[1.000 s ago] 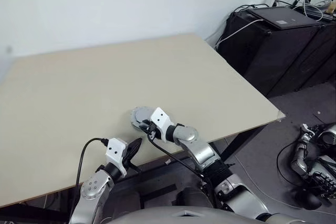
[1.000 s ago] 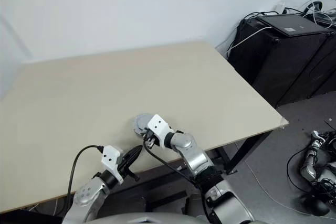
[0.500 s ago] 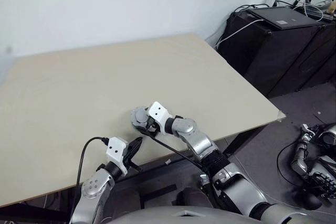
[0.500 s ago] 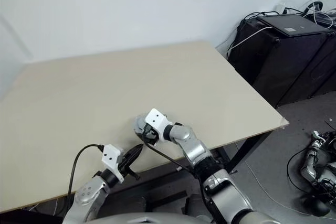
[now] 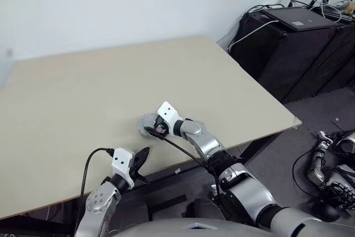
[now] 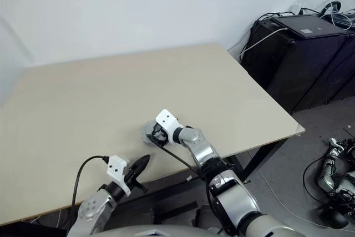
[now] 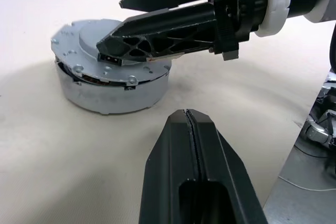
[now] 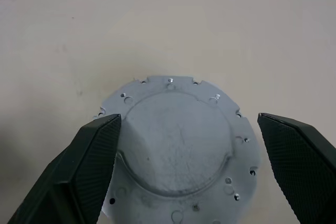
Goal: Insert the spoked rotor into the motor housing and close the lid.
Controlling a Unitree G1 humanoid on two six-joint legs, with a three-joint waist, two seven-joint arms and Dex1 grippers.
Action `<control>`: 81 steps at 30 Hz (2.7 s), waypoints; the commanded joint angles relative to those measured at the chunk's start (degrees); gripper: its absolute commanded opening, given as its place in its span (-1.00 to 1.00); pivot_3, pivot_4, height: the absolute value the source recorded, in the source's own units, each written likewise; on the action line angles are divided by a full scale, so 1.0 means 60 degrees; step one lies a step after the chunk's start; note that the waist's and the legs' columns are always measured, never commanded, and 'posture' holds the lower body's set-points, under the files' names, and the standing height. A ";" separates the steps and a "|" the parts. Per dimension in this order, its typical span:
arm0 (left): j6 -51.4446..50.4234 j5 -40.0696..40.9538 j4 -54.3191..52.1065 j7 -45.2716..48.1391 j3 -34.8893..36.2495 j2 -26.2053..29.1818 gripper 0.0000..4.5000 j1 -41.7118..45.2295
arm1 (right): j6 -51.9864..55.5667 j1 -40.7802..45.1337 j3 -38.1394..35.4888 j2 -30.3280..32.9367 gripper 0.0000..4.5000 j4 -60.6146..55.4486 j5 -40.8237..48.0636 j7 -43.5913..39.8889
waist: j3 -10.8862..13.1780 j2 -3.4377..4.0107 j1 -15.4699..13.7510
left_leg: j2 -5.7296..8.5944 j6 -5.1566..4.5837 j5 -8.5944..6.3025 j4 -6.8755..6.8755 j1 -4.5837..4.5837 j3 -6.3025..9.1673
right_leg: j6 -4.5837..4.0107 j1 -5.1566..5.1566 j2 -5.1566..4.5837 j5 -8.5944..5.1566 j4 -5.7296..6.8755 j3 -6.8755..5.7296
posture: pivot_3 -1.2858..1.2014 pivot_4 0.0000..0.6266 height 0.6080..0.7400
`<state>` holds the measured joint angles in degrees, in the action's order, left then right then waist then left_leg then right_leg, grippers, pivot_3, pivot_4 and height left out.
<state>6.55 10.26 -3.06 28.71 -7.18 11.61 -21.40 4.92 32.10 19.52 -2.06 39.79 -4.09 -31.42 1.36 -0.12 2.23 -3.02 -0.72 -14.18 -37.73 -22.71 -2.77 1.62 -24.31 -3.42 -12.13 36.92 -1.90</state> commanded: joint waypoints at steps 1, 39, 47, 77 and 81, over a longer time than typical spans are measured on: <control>0.0146 0.0103 -0.0545 -0.0067 0.0075 -0.0022 -1.00 0.0005 | -0.0268 0.0297 -0.0112 -0.0124 0.98 0.0105 0.0018 -0.0104 | 0.0000 0.0000 0.0003 | 0.0000 0.0000 0.0000 0.0000 0.0000 0.0000 | 0.0000 0.0000 0.0000 0.0000 0.0000 0.0000 | 0.03 -1.00 1.00; 0.0100 0.0118 -0.0603 -0.0181 0.0038 -0.0025 -1.00 -0.0038 | 0.1079 0.0451 0.0148 -0.0169 0.45 0.0275 -0.0615 -0.0208 | -0.0024 0.0029 0.0003 | -0.0001 0.0000 0.0000 -0.0001 0.0016 0.0002 | 0.0000 0.0010 0.0001 0.0000 0.0008 0.0000 | 0.03 -1.00 1.00; 0.0110 0.0129 -0.0597 -0.0162 0.0031 -0.0032 -1.00 -0.0069 | 0.1635 0.0536 -0.0064 -0.0232 0.45 0.0357 -0.0541 0.0177 | -0.0051 0.0052 0.0002 | 0.0000 0.0000 0.0000 -0.0002 0.0019 0.0002 | 0.0000 0.0012 0.0001 0.0000 0.0011 0.0000 | 0.03 -1.00 1.00; -0.5071 0.2252 0.1133 -0.0356 0.1913 0.0424 -1.00 0.4288 | 0.2389 0.0159 0.0207 0.0131 0.45 -0.0511 -0.0617 0.0224 | -0.0075 0.0060 -0.0046 | 0.0029 -0.0003 0.0003 -0.0023 0.0026 0.0052 | 0.0009 0.0118 0.0000 0.0004 -0.0008 -0.0014 | 0.03 -1.00 1.00; -0.6089 0.2681 0.1900 0.0352 0.2036 0.0752 -1.00 0.5224 | 0.2479 0.0065 0.0176 0.0185 0.45 -0.0746 -0.0591 0.0268 | -0.0075 0.0058 -0.0043 | 0.0046 -0.0004 0.0004 -0.0022 0.0021 0.0069 | 0.0023 0.0124 -0.0001 -0.0002 -0.0010 -0.0012 | 0.03 -1.00 1.00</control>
<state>-28.05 24.91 7.80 28.77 4.44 15.33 7.78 18.24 32.86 20.92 -2.34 35.64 -6.87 -30.21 0.91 0.23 1.98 -2.71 -0.74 -14.16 -37.85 -22.59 -2.35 1.79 -23.57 -3.43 -12.16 36.85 -1.94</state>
